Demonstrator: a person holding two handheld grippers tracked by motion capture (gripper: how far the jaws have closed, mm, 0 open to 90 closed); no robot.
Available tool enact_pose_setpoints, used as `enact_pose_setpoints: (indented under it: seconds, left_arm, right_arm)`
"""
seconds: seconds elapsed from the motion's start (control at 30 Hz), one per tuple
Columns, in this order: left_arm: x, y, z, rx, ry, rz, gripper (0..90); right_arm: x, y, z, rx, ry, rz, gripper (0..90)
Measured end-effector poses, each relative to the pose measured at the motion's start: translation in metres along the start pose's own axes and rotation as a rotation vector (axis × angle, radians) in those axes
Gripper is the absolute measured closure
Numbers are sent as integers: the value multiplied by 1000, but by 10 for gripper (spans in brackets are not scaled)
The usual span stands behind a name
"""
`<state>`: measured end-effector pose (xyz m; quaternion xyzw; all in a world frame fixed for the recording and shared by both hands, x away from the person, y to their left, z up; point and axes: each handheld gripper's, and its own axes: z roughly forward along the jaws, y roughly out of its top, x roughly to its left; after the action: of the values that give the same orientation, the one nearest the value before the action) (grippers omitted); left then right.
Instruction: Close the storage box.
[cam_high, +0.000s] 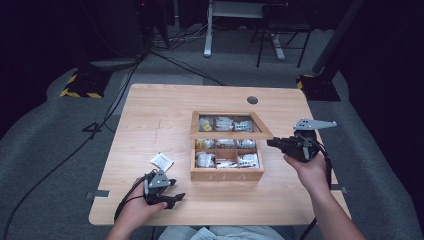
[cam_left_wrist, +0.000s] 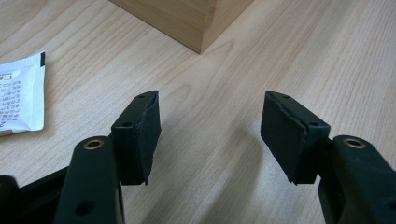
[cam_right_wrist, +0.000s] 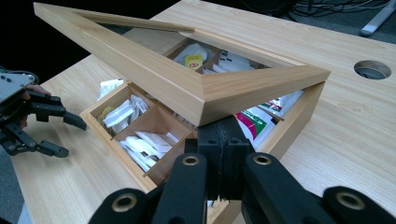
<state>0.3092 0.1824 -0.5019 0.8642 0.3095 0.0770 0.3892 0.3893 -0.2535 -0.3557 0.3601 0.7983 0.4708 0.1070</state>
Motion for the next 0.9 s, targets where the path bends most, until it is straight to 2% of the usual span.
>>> enact_pose_setpoints:
  seconds: [0.43, 0.9]
  left_arm:
    - [1, -1, 0, -10, -10, -18, 382]
    - [1, -1, 0, -11, -14, -20, 372]
  right_arm:
    - [8, -2, -1, 59, -11, -46, 862]
    - [10, -3, 1, 129, 2, -45, 822]
